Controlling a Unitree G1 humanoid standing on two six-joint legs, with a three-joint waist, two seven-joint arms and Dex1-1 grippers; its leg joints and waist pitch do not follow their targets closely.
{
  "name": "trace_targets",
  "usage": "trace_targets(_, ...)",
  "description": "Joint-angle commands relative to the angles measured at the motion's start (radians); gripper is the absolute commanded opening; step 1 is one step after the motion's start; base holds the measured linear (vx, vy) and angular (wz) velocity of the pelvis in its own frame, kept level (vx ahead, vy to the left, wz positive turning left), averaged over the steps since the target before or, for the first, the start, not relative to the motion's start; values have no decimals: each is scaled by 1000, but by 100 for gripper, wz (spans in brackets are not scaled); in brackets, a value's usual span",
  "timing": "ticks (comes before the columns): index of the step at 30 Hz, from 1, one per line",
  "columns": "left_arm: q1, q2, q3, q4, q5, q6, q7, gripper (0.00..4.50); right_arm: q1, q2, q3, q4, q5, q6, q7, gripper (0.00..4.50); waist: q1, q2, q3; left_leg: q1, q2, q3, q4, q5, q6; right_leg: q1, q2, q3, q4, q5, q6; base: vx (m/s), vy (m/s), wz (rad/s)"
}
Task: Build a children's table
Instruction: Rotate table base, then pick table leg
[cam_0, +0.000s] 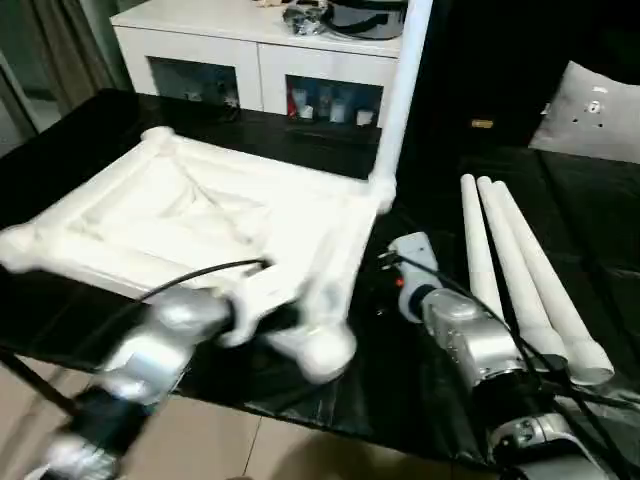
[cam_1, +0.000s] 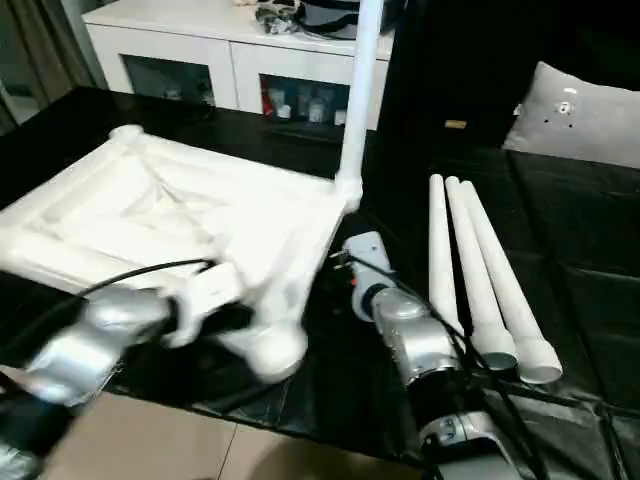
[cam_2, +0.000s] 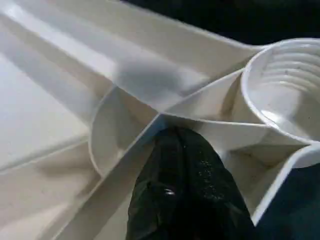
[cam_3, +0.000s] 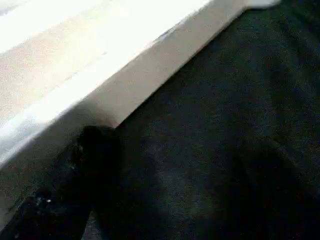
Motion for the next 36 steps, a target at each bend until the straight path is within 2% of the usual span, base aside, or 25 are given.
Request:
trace_targets(1, -34, -60, -41, 84, 21, -53, 62, 10, 4, -2, -8, -60, 1, 12, -13, 450, 1, 1, -59, -3, 30, 0, -68, -190, -3, 57, -61, 53, -66, -268, -132, 0, 0, 0)
trace_targets(2, -43, -74, -45, 102, 33, -68, 83, 10, 20, -12, -19, -103, -2, 30, -24, 450, 3, 3, -60, -2, 31, -2, -68, -188, -5, 58, -60, 53, -65, -271, -125, 0, 0, 0)
trace_targets(3, -44, -77, -45, 105, 34, -72, 89, 10, 23, -13, -21, -112, -2, 34, -26, 450, 3, 0, -61, -5, 32, -3, -68, -179, -2, 60, -61, 53, -63, -264, -117, 0, 0, 0)
trace_targets(4, -47, -86, -43, 112, 35, -81, 104, 10, 33, -18, -29, -139, -2, 46, -32, 450, 3, 2, -61, -5, 33, -4, -69, -179, -1, 60, -61, 53, -63, -263, -117, 0, 0, 0)
trace_targets(5, -41, -106, -29, 100, 12, -80, 107, 10, 49, -29, -53, -203, -4, 75, -58, 450, 1, 0, -61, -6, 32, -3, -67, -175, 3, 59, -60, 53, -64, -258, -117, 0, 0, 0)
trace_targets(6, -39, -108, -27, 97, 9, -78, 105, 10, 51, -30, -56, -210, -4, 78, -61, 450, 3, 3, -63, -4, 35, -3, -66, -167, 3, 57, -60, 53, -62, -237, -125, 0, 0, 0)
trace_targets(7, -23, -110, -18, 66, -12, -73, 87, 35, 59, -37, -76, -259, -3, 104, -79, 450, 2, 11, -64, -4, 34, -4, -66, -163, 3, 57, -60, 53, -58, -220, -136, 0, 0, 0)
trace_targets(8, -14, -107, -17, 50, -18, -74, 79, 35, 62, -40, -85, -281, -1, 117, -85, 450, 1, 7, -63, -4, 34, -2, -66, -165, 5, 57, -60, 53, -61, -217, -138, 0, 0, 0)
trace_targets(10, 6, -96, -13, 19, -30, -68, 59, 48, 63, -44, -101, -317, -2, 144, -102, 450, 1, 10, -63, -4, 36, -4, -66, -160, 7, 58, -59, 53, -57, -202, -145, 0, 0, 0)
trace_targets(12, 66, -52, 2, -72, -57, -56, 11, 71, 55, -57, -145, -409, -12, 268, -164, 450, -1, 10, -62, -2, 37, -3, -68, -163, 6, 58, -57, 53, -55, -202, -148, 0, 0, 0)
trace_targets(13, 72, -47, 5, -84, -61, -50, 7, 71, 54, -59, -149, -417, -15, 287, -171, 450, -1, 11, -61, -2, 37, -4, -68, -161, 3, 57, -55, 53, -54, -198, -148, 0, 0, 0)
trace_targets(14, 109, -13, 27, -161, -85, -12, -5, 81, 42, -70, -181, -465, -21, 419, -199, 450, -3, 12, -60, 0, 35, -2, -68, -165, -2, 56, -53, 54, -54, -203, -146, 0, 0, 0)
trace_targets(15, 125, 2, 38, -193, -97, 5, -10, 81, 39, -74, -196, -487, -21, 471, -208, 450, -5, 11, -59, -1, 36, -4, -71, -162, -5, 58, -51, 53, -51, -195, -149, 0, 0, 0)
trace_targets(16, 147, 29, 57, -247, -111, 32, -18, 103, 32, -81, -219, -512, -24, 549, -220, 450, -7, 10, -57, 1, 34, -1, -70, -170, -9, 55, -49, 54, -52, -205, -145, 0, 0, 0)
trace_targets(17, 147, 29, 57, -247, -111, 32, -18, 103, 32, -81, -219, -512, -24, 549, -220, 450, -6, 12, -57, 1, 35, -2, -70, -177, -13, 56, -51, 54, -51, -216, -144, 0, 0, 0)
trace_targets(19, 161, 47, 71, -283, -120, 50, -25, 121, 28, -89, -231, -521, -26, 588, -223, 450, -6, 12, -53, 4, 31, 0, -72, -216, -21, 51, -52, 52, -65, -310, -116, 0, 0, 0)
trace_targets(20, 169, 57, 79, -304, -126, 63, -29, 130, 26, -91, -241, -527, -24, 609, -227, 450, -7, 9, -52, 3, 31, 0, -72, -220, -23, 50, -51, 53, -66, -320, -111, 0, 0, 0)
trace_targets(21, 173, 63, 84, -319, -131, 73, -33, 130, 23, -92, -250, -529, -20, 623, -229, 450, -6, 11, -50, 5, 31, 0, -72, -230, -24, 48, -52, 53, -69, -347, -101, 0, 0, 0)
trace_targets(22, 180, 75, 94, -353, -140, 94, -39, 149, 19, -97, -260, -526, -9, 653, -229, 450, -6, 12, -50, 5, 30, -1, -73, -234, -26, 48, -52, 52, -70, -363, -93, 0, 0, 0)
trace_targets(26, 176, 78, 98, -370, -144, 109, -35, 174, 12, -94, -279, -504, 22, 676, -229, 450, -5, 13, -50, 4, 29, -1, -72, -225, -28, 46, -50, 52, -71, -347, -88, 0, 0, 0)
trace_targets(27, 172, 79, 95, -381, -148, 123, -26, 185, 10, -87, -284, -497, 22, 706, -229, 450, -6, 6, -52, 4, 29, 0, -71, -215, -28, 48, -50, 52, -69, -337, -86, 0, 0, 0)
trace_targets(28, 171, 79, 94, -381, -149, 124, -25, 193, 9, -85, -285, -493, 24, 711, -226, 450, -4, 10, -53, 3, 29, -1, -71, -199, -27, 48, -50, 52, -66, -320, -91, 0, 0, 0)
trace_targets(32, 181, 76, 85, -411, -154, 157, -16, 218, 11, -55, -297, -472, 37, 768, -215, 450, -5, 10, -55, 3, 31, 0, -68, -174, -29, 50, -50, 54, -57, -264, -113, 0, 0, 0)
trace_targets(33, 183, 75, 84, -417, -154, 163, -16, 238, 10, -49, -302, -470, 39, 779, -218, 433, -5, 9, -56, 2, 31, 0, -69, -166, -28, 51, -50, 54, -56, -251, -119, 0, 0, 0)
trace_targets(36, 191, 73, 79, -441, -160, 186, -12, 244, 7, -36, -330, -457, 60, 816, -218, 415, -4, 7, -54, 2, 31, 1, -69, -171, -28, 52, -51, 54, -57, -267, -117, 0, 0, 0)
